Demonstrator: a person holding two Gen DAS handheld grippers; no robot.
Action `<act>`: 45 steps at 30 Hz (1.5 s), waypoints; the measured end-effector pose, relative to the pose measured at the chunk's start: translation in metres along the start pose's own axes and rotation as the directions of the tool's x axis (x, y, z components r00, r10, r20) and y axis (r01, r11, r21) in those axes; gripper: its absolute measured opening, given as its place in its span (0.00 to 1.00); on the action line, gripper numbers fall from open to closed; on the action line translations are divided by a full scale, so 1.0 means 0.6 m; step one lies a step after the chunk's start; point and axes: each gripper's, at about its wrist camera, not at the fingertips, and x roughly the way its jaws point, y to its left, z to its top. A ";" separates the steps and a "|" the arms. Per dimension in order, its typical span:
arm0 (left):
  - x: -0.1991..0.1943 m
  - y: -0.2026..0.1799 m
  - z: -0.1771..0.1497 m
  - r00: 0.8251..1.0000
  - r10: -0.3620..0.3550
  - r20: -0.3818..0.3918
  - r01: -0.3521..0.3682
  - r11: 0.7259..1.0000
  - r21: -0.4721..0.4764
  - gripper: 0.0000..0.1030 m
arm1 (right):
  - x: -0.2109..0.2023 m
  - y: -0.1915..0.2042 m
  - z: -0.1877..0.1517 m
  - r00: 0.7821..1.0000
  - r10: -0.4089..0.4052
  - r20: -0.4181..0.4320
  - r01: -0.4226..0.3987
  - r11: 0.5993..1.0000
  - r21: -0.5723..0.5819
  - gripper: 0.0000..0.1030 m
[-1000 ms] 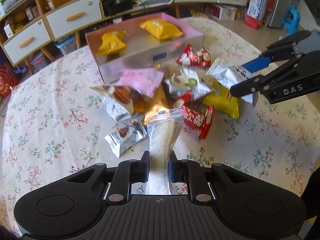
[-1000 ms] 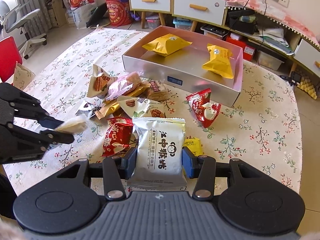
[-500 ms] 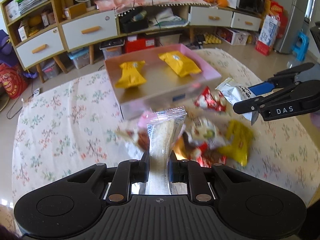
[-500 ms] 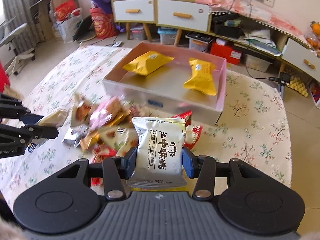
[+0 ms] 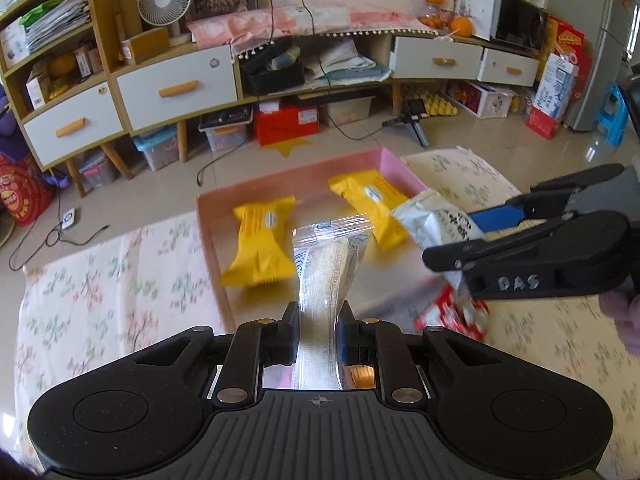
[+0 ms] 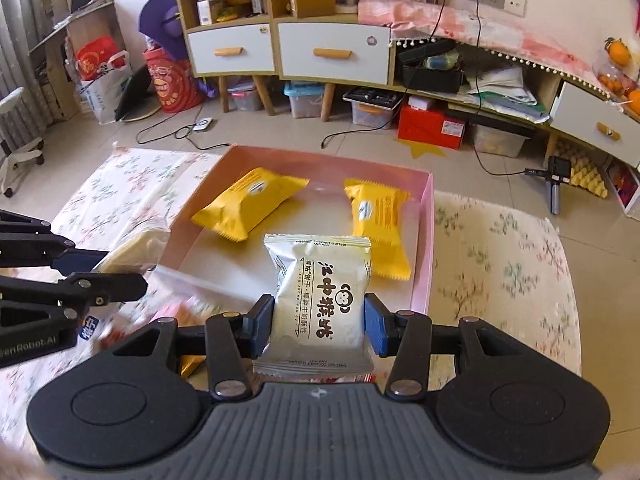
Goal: Organize snacks
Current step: 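Carry both white packs into the pink box and open both tools, then withdraw both tools from the box toward the remaining snacks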
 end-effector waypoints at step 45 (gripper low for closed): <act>0.061 0.010 0.006 0.999 0.041 -0.002 -0.041 0.999 -0.024 0.74 | 0.012 -0.023 0.008 0.996 -0.093 -0.005 0.092 0.995 -0.033 0.77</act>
